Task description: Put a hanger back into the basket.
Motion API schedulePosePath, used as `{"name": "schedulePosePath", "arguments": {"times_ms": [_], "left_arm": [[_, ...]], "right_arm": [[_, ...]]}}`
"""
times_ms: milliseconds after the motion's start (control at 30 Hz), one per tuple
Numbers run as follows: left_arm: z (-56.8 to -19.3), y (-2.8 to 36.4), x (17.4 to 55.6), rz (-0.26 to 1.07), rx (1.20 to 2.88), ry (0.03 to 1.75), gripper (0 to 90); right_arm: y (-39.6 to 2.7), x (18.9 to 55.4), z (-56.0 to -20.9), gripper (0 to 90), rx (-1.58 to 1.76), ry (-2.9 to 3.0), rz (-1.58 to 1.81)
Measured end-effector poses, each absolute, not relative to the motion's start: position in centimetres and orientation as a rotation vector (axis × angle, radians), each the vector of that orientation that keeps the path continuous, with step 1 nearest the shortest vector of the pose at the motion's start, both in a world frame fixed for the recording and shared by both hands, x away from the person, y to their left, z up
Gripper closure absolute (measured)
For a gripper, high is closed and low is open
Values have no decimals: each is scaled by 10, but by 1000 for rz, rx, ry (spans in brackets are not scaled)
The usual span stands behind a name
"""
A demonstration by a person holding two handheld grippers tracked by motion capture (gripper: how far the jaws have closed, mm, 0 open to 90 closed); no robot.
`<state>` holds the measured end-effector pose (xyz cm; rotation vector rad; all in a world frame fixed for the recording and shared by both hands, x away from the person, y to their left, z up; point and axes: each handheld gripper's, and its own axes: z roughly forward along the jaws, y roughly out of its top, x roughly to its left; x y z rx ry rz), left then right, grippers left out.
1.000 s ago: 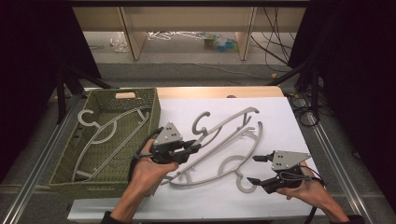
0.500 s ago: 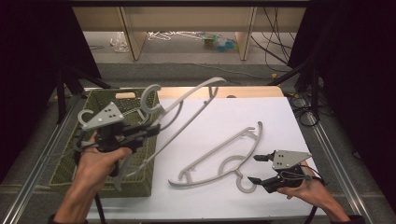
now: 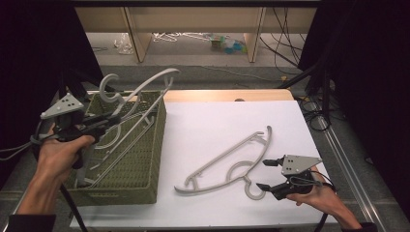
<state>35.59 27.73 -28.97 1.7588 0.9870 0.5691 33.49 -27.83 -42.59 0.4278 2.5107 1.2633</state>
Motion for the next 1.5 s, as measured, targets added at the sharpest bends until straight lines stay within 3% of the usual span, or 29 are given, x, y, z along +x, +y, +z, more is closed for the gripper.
{"name": "schedulePosePath", "arguments": {"times_ms": [500, 900, 1500], "left_arm": [[-329, 316, 381, 615, 1828, 1020, 790], [-350, 335, 381, 599, 1874, 1036, 790], [-398, 329, 399, 425, 2018, 1221, 785]], "right_arm": [[-278, 336, -427, 236, 425, 2521, 1256], [-278, 337, -428, 237, 428, 2531, 1257], [-278, 338, -429, 237, 417, 2538, 1236]]}}
